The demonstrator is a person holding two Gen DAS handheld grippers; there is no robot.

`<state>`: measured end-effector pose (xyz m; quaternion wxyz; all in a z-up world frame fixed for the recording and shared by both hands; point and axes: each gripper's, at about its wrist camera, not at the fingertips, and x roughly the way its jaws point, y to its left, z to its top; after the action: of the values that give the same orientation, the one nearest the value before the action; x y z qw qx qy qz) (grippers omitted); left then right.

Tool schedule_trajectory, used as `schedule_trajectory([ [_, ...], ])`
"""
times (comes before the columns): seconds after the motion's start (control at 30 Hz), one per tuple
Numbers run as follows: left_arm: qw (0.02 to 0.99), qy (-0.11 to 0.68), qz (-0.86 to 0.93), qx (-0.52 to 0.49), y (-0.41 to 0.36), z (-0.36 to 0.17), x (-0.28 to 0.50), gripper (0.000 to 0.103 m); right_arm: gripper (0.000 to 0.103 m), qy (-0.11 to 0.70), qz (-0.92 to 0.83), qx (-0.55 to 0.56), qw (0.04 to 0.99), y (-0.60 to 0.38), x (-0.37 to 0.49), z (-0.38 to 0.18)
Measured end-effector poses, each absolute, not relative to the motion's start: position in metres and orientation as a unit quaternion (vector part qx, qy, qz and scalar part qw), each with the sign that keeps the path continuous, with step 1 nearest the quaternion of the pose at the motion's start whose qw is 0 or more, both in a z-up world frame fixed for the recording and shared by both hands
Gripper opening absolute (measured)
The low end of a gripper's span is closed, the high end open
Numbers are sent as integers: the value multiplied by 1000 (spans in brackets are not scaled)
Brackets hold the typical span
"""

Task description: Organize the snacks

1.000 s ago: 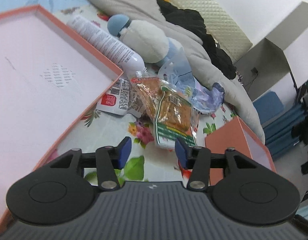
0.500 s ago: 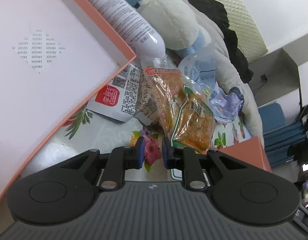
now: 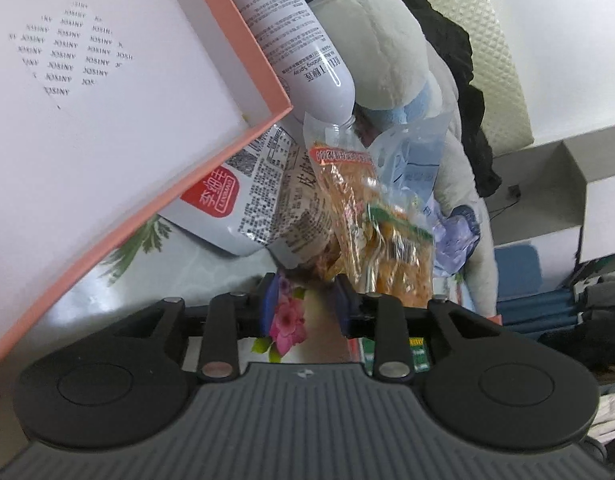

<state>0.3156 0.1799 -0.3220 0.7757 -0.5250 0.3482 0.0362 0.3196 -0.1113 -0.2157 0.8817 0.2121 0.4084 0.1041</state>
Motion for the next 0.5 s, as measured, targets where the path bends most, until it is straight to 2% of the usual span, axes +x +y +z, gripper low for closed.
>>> schedule_trajectory([
  [0.13,767,337,16,-546,180,-326,316,39,3,396,100,211,888,-115,318,-206],
  [0.2,763,335,10,-553,179,-327,312,49,3,393,98,213,889,-116,317,-202],
  [0.5,761,305,-6,-572,183,-330,299,50,3,378,91,208,897,-125,319,-190],
])
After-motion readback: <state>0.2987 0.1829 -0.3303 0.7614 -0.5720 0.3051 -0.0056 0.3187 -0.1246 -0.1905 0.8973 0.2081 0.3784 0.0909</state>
